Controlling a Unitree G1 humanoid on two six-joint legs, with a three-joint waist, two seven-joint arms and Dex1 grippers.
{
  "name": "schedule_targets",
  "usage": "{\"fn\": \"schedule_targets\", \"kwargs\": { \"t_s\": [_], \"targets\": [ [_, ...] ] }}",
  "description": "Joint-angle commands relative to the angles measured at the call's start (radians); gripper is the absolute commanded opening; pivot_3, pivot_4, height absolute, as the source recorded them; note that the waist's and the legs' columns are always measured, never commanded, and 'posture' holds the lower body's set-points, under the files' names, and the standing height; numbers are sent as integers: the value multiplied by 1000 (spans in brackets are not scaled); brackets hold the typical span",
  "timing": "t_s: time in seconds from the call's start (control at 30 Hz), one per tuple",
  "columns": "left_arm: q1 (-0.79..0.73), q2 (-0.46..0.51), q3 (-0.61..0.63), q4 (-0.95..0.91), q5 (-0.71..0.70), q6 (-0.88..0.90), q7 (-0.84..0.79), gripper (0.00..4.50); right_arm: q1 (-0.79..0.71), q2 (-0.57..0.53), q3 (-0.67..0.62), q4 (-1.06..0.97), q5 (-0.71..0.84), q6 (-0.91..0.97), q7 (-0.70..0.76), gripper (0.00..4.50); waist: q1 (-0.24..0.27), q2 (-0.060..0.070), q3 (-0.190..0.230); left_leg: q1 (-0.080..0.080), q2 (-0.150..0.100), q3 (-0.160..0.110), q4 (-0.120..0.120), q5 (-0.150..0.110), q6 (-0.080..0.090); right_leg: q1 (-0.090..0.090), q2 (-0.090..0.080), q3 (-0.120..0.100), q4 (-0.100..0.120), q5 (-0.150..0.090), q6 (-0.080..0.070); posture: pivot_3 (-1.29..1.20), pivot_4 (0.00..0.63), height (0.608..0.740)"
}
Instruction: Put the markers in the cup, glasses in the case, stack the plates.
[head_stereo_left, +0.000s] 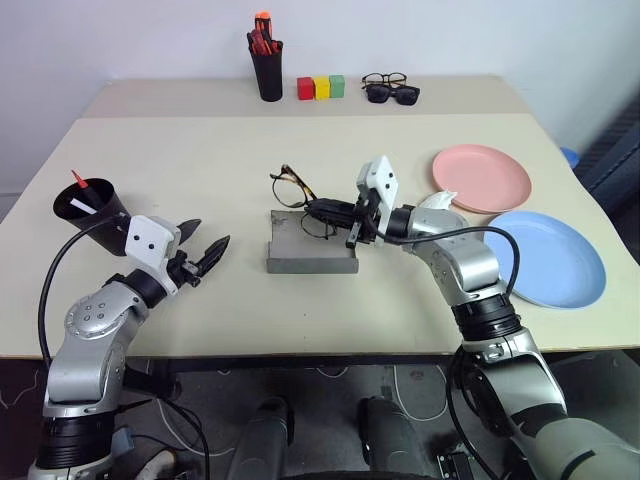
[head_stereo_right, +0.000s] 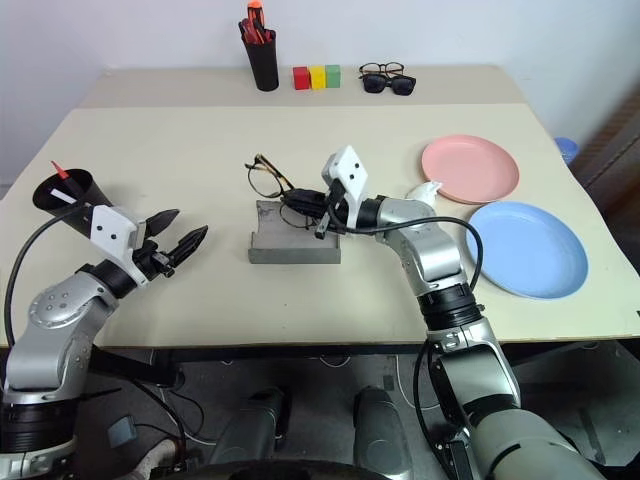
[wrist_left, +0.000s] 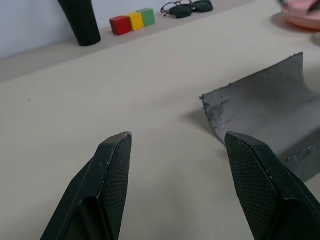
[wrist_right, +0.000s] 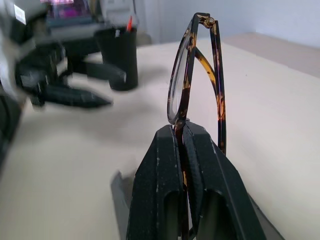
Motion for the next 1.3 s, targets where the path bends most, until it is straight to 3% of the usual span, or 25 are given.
{"fn": "schedule_targets", "kwargs": {
  "t_s": [0.03,0.2,0.33,0.5,0.63,0.8,0.9,0.97,1.03,1.07,1.3],
  "targets": [
    [3,2,22,-53,-17,-3,17,3002,13,-32,43,8,-52,-75,46,74,0,0,0,0,0,0,0,0,0,0,0,0,0,0,0,0,150,740],
    [-1,-4,14,-57,-14,-8,36,3002,54,-82,104,4,-103,-105,111,74,0,0,0,0,0,0,0,0,0,0,0,0,0,0,-1,0,150,740],
    [-30,-22,19,-74,-38,20,70,3002,66,-87,105,16,-120,-106,106,1437,0,0,0,0,1,0,0,0,0,0,0,0,0,0,-1,0,150,740],
    [-50,-21,13,-89,-61,51,83,3002,71,-82,79,18,-133,-116,53,3906,0,0,0,0,1,0,1,0,0,0,1,0,0,0,-1,0,150,740],
    [-193,-35,-40,-70,-97,167,118,3002,79,-101,-19,-81,-39,10,22,3906,15,0,1,0,1,0,1,0,0,0,1,0,0,0,-1,0,150,740],
    [-431,-34,-206,88,8,255,125,3002,170,-179,-158,-307,100,208,-11,3906,35,-1,0,0,1,0,2,0,0,2,1,0,-1,0,-1,0,150,740],
    [-547,-32,-288,236,53,297,89,2243,293,-252,-232,-449,153,269,-20,3970,32,-1,0,-1,0,0,1,0,0,2,1,-1,-3,0,0,0,150,740],
    [-607,-34,-332,334,95,284,70,1180,368,-285,-279,-516,182,290,-37,3970,31,-1,0,-2,0,1,0,0,0,2,1,-1,-3,0,1,0,150,740],
    [-721,-57,-380,549,160,224,55,190,498,-314,-346,-557,171,202,-20,3970,30,-1,0,-2,1,1,-1,0,0,0,1,-1,-3,0,3,0,150,740],
    [-776,-67,-412,657,193,189,31,27,559,-329,-373,-568,163,165,-10,3970,31,-2,1,-3,1,1,-1,0,0,0,1,-1,-3,0,5,0,150,740],
    [-1053,-153,-511,1192,352,-111,-65,27,755,-368,-456,-556,138,9,0,3970,30,-3,1,-8,1,4,3,0,0,-3,0,0,-6,-1,8,0,150,740]
  ]
}}
